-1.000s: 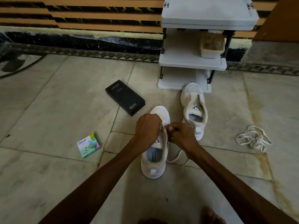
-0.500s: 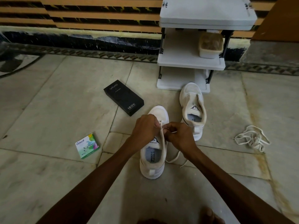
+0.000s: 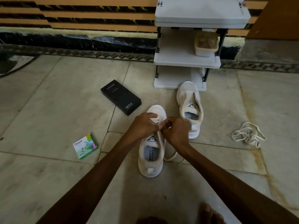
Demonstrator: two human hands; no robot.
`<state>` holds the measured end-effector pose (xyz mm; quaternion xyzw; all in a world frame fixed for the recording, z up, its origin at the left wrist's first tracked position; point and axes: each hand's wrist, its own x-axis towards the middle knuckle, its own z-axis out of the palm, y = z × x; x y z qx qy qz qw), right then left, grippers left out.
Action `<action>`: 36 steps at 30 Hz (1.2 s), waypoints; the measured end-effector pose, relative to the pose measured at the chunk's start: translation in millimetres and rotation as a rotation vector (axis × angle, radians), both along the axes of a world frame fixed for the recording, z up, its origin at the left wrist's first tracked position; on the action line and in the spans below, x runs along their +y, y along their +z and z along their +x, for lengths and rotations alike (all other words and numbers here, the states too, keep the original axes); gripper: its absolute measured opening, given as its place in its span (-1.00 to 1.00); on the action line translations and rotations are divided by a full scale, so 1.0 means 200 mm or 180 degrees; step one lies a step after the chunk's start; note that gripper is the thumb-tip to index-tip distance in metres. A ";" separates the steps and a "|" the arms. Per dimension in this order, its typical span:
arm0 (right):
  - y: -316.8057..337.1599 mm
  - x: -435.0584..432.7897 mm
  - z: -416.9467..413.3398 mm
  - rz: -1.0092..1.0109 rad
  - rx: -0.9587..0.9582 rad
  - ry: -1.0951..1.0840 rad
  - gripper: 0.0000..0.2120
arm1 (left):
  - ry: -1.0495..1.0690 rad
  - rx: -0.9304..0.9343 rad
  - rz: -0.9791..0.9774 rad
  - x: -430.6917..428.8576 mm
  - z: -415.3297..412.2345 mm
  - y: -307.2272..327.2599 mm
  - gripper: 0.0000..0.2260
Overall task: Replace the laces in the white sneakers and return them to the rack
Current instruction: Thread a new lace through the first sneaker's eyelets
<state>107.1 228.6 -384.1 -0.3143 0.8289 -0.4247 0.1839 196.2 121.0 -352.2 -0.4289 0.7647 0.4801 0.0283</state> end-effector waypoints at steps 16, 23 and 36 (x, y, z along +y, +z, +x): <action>0.37 -0.01 -0.17 0.1580 -0.0257 0.1202 -0.73 | -0.0476 0.0080 -0.0874 0.00 0.04 -0.05 -0.59; 0.48 0.02 -0.17 0.0137 -0.0804 0.1119 -0.78 | -0.0785 -0.0259 -0.0979 -0.04 0.02 -0.09 -0.49; 0.81 0.05 -0.17 -0.1531 -0.3472 0.0900 -0.73 | -0.0516 0.0258 -0.0588 -0.04 0.03 -0.10 -0.55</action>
